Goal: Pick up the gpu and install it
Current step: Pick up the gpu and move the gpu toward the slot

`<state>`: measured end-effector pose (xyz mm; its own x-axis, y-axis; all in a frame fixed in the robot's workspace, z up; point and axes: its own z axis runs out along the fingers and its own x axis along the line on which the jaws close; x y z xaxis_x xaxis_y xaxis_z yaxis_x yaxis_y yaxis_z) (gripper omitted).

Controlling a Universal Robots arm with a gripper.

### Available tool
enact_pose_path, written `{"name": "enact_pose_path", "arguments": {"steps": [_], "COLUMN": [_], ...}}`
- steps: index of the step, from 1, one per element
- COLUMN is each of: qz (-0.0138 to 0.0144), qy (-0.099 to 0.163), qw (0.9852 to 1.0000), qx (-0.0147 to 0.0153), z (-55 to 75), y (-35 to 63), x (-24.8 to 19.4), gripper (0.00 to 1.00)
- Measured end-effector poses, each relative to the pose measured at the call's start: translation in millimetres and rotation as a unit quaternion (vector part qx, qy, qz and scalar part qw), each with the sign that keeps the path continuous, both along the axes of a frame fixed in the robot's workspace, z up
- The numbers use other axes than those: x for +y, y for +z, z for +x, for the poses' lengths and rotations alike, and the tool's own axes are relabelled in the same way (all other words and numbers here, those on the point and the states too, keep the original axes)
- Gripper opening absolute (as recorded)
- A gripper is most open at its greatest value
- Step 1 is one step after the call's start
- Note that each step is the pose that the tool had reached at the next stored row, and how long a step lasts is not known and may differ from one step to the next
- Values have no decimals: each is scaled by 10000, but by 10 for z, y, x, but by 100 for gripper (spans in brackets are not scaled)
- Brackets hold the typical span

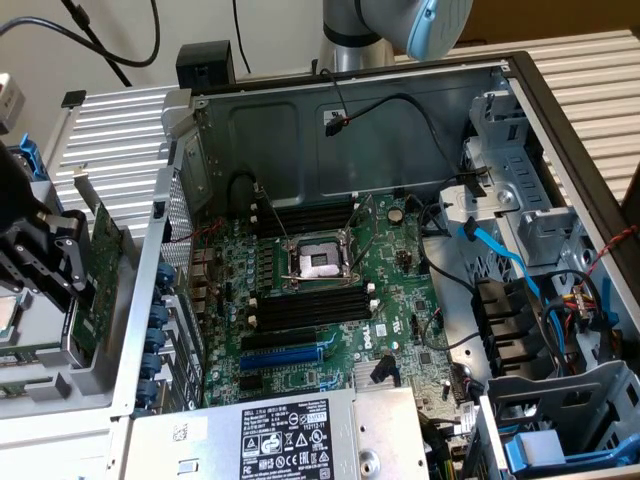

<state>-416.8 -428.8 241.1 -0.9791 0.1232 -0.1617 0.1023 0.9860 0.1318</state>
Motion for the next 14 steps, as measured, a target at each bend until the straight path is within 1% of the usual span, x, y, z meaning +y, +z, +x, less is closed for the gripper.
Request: {"name": "enact_pose_path", "arguments": {"steps": [14], "qz": [0], "qy": [0], "qw": [10000], "qx": [5], "z": [16], "y": [0], "x": [-5], "gripper": [36]}}
